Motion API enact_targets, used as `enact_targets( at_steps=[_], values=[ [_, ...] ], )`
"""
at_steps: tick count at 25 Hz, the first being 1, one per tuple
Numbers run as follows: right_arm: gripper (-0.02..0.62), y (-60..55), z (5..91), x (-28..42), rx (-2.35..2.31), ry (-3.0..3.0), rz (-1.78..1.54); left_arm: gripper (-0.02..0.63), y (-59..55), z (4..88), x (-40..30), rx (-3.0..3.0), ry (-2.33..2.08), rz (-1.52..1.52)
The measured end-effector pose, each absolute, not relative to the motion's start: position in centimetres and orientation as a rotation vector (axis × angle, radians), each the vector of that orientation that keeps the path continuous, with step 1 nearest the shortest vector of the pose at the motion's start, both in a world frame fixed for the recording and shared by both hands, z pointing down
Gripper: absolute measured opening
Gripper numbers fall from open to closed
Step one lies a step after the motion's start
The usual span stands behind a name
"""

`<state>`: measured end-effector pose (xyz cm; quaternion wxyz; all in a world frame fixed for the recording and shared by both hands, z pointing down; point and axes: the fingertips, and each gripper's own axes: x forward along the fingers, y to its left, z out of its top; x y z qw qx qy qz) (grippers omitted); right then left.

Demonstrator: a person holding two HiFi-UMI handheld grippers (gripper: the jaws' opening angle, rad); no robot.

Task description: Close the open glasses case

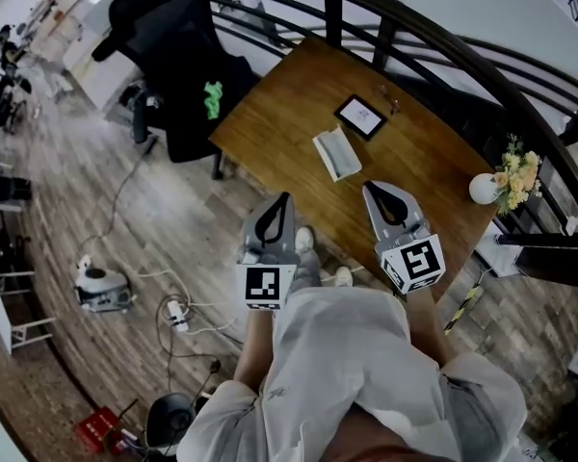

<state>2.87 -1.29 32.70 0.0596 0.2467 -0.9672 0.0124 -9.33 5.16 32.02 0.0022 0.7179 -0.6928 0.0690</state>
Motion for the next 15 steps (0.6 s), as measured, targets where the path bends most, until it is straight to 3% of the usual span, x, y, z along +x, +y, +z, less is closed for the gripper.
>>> enact_targets(
  at_steps=[15],
  values=[
    [0.003, -6.7, 33.4, -3.5, 0.96, -2.817, 0.065, 0.018, -2.5, 32.8, -16.6, 2.431, -1.979, 0.176]
  ],
)
